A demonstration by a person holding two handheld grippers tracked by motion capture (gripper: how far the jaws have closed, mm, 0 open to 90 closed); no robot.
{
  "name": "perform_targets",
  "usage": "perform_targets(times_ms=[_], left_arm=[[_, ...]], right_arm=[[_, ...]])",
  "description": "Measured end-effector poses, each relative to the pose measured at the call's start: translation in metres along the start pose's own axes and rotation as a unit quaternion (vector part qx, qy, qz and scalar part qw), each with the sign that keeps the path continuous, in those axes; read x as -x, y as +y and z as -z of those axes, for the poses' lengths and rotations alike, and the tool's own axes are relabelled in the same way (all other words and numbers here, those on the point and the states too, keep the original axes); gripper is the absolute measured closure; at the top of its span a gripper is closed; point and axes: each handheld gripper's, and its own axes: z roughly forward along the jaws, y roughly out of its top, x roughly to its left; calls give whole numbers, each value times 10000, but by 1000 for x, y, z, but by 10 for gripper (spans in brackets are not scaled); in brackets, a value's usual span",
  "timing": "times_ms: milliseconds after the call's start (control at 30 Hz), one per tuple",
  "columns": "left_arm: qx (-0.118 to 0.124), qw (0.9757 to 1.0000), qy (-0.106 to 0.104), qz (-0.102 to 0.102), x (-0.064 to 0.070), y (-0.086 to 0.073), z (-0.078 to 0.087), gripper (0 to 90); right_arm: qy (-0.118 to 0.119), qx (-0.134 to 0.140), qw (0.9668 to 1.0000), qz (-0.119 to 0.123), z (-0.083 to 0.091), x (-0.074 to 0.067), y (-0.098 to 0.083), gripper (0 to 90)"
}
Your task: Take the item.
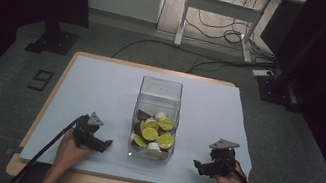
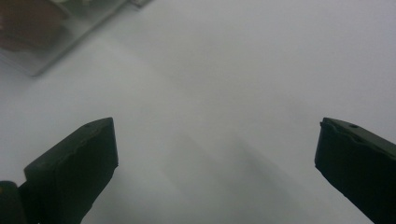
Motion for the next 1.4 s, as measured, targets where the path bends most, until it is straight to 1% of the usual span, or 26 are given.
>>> perform_targets(times_ms=[67,167,267,333,467,533,633,767,833,1000,1200,1267,1400], left_arm=[[-5,10000,3,-8,0,0,0,0],[-5,10000,0,-8,0,0,0,0],[-6,10000,-1,-6,0,0,0,0],[-5,10000,3,-8,0,0,0,0],[-4,10000,2,-6,0,0,0,0],[-5,10000,3,-7,0,0,0,0],[-1,10000,2,-4,0,0,0,0],[0,10000,3,-4,0,0,0,0],[0,10000,3,-3,0,0,0,0],[2,10000,4,-4,0,0,0,0],[2,10000,3,-4,0,0,0,0],[3,10000,2,-3,0,0,0,0],[4,10000,5,-6,0,0,0,0]], right_arm=[[82,53,10000,17,5,-4,1,0],[119,94,9999,54,11,-7,3,0],[107,147,9997,135,18,-10,5,0],[167,120,9997,128,23,-11,7,0],[135,129,9995,236,34,-16,14,0],[105,200,9993,299,39,-19,19,0],[145,272,9989,345,43,-23,26,0],[309,328,9983,367,42,-25,33,0],[302,338,9982,394,40,-26,36,0],[439,394,9975,385,36,-30,45,0],[558,446,9971,270,34,-33,60,0],[588,418,9970,293,33,-36,66,1],[659,454,9962,342,31,-42,76,19]])
